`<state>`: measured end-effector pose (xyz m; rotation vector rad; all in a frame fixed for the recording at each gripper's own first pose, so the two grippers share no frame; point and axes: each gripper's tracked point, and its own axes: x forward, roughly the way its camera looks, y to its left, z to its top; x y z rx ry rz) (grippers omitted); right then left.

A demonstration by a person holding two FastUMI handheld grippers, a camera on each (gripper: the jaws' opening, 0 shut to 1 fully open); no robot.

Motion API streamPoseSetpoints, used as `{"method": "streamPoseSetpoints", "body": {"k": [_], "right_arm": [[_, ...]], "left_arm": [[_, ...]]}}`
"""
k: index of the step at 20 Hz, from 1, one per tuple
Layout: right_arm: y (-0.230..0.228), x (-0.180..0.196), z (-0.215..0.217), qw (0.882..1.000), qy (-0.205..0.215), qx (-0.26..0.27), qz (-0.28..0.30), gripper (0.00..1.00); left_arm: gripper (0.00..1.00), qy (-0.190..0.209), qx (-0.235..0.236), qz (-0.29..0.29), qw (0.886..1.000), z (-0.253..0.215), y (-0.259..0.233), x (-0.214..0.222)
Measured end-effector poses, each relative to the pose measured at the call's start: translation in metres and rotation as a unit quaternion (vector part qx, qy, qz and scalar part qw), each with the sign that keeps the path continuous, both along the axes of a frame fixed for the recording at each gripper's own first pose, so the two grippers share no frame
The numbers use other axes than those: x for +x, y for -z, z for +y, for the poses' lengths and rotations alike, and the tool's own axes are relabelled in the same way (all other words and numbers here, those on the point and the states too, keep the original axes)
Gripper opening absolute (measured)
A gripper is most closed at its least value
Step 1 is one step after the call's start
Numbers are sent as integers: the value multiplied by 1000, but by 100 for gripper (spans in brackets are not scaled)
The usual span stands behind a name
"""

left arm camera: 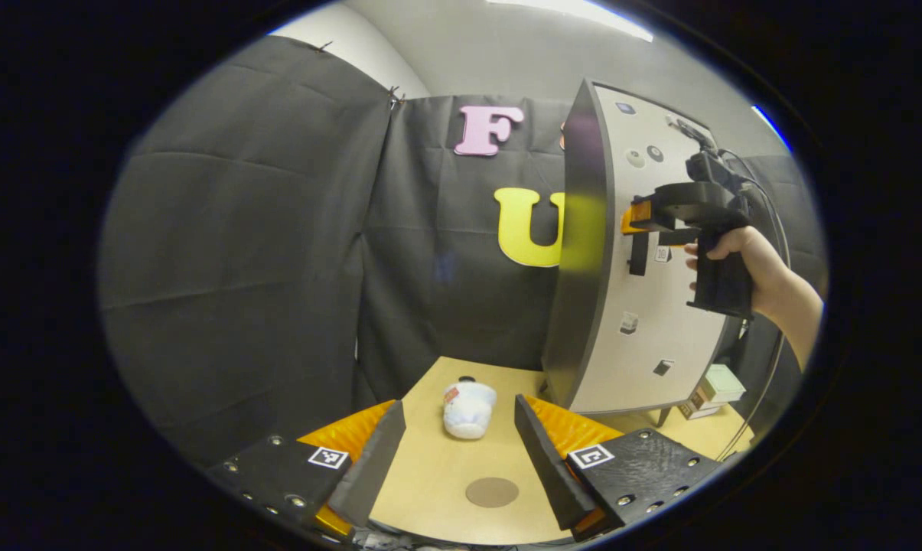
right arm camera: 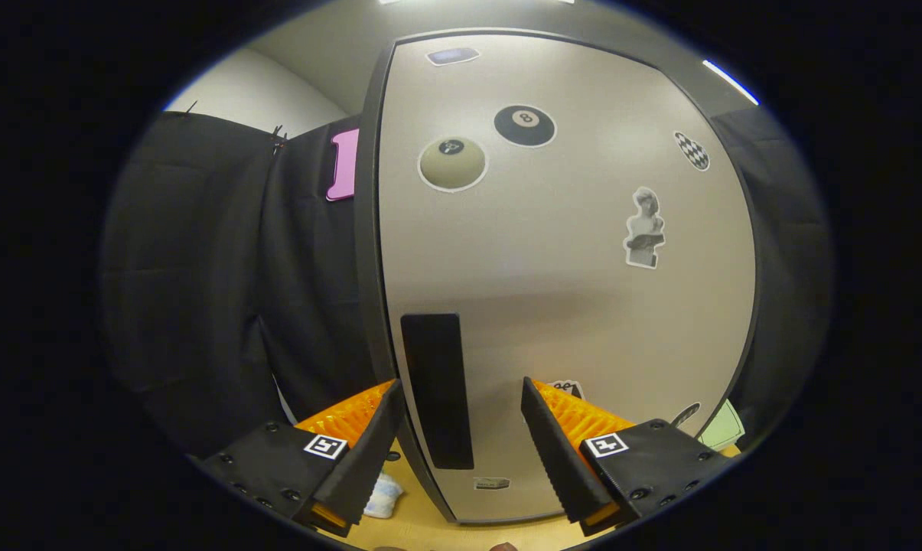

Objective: Open the cabinet door with the right hand, grasp the bottle in the cabinet with the left hand and place it on the coaster, then close the cabinet door with the right hand.

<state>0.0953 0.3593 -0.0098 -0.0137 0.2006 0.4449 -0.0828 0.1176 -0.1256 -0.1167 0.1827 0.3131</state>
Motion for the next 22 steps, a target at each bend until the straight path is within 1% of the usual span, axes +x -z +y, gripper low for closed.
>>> {"method": "streamPoseSetpoints", "body": {"k": [3,4,5,6,8,9,10,11,13,14,15,17,18,19,20,21,22], "right_arm": [[14,5,2,1000,8,-14,20,78],[14,3,7,1000,2,-9,22,65],[16,2,11,1000,1,-11,23,55],[12,-1,8,1000,4,-18,17,40],[15,1,9,999,11,-34,14,34],[14,1,10,999,9,-29,17,29],[15,1,10,999,2,-26,23,29],[14,-1,9,999,-6,-21,25,28],[15,-1,10,999,-23,-20,28,18],[16,-1,11,999,-29,-20,30,12],[16,-1,10,999,-35,-22,32,9],[16,-3,9,998,-43,-24,32,7],[16,-4,9,998,-46,-26,30,9],[15,-5,8,998,-48,-27,27,7],[16,-7,7,998,-52,-27,26,9],[15,-9,7,998,-56,-28,26,7],[15,-12,6,997,-62,-28,26,9]], "left_arm": [[87,-6,-2,2,1000,4,3,-3],[89,-8,-3,3,1000,5,4,-3],[89,-10,-4,3,1000,6,5,-5],[87,-11,-5,3,1000,7,5,-5],[87,-14,-3,1,1000,9,3,-5],[87,-16,-1,-1,1000,9,2,-6],[89,-18,0,-3,1000,10,0,-6],[89,-20,1,-4,1000,10,0,-8],[87,-20,-1,-4,1000,9,1,-10],[87,-20,-2,-3,1000,8,2,-10],[87,-20,-3,-1,1000,7,3,-10],[87,-18,-3,1,1000,5,5,-10],[87,-17,-3,0,1000,3,4,-9],[87,-16,-2,-1,1000,2,3,-7],[87,-15,-1,-2,1000,1,2,-6],[87,-14,0,-2,1000,0,2,-5],[87,-13,2,-3,1000,0,0,-4]]}}
